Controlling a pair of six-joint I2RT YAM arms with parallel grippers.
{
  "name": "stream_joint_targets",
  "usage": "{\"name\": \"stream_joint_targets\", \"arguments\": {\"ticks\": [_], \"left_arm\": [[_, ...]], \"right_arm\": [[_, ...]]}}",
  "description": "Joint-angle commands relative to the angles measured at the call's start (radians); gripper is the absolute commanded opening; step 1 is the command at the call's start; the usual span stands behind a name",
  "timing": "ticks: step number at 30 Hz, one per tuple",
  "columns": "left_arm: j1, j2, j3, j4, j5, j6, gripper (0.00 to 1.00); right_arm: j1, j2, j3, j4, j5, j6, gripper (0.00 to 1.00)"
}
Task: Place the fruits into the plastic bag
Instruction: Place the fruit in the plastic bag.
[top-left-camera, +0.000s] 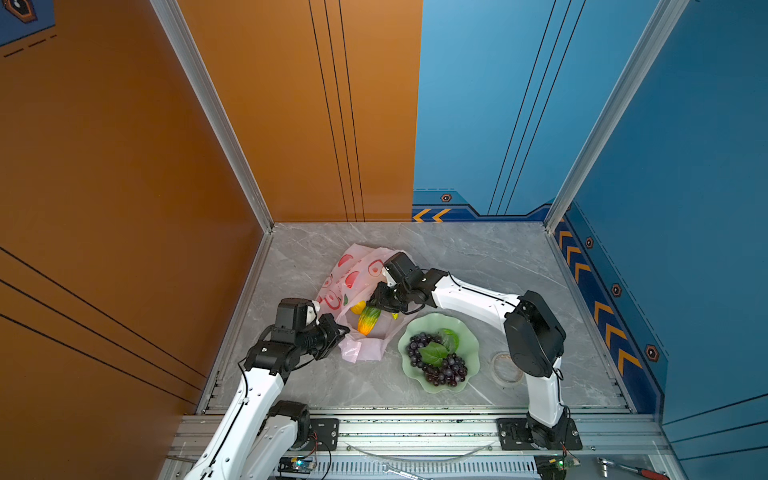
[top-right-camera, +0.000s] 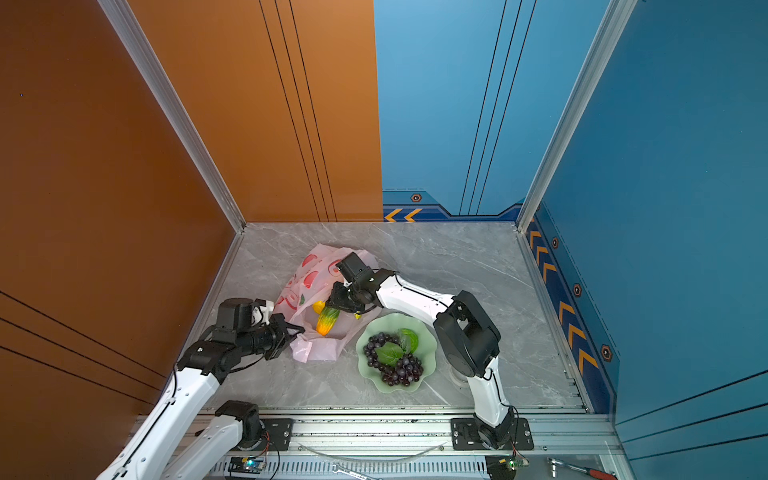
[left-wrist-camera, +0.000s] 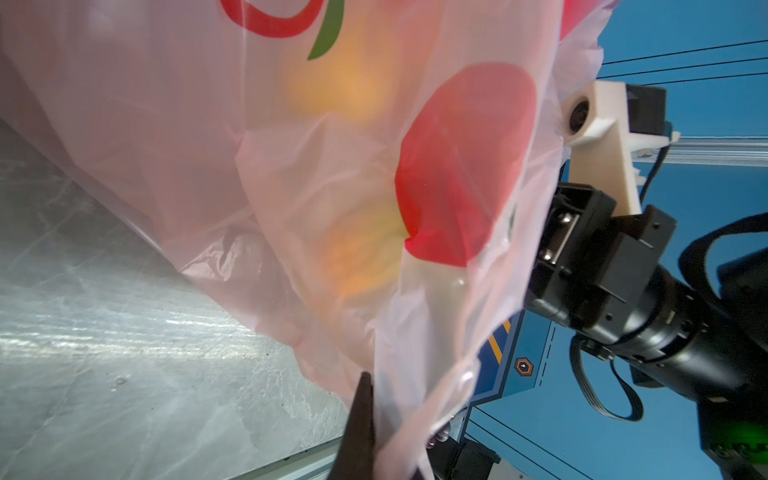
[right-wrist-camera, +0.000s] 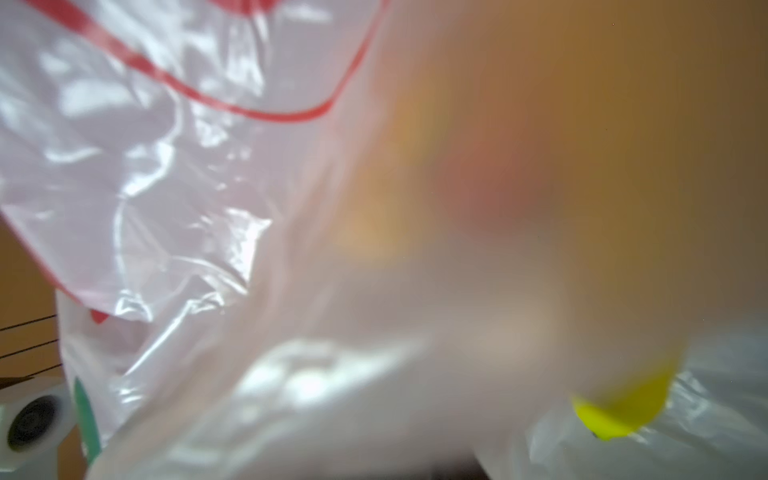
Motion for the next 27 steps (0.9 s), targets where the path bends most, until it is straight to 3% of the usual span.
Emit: {"name": "stream_joint_targets", "arguments": {"ticks": [1, 16, 27], "left_arm": [[0.003, -0.009, -0.026, 0.000, -0.024, -0.003, 0.00], [0.009, -0.070, -0.093, 0.000, -0.039, -0.044, 0.00], [0.010, -0.098, -0.119, 0.000, -0.050, -0.070, 0.00]], "right_arm": [[0.017, 0.040, 0.039, 0.035, -0.028, 0.031, 0.29], [0.059, 0.159, 0.055, 0.097, -0.074, 0.088, 0.31], [0.063, 0.151, 0.037, 0.090, -0.078, 0.079, 0.51]]}}
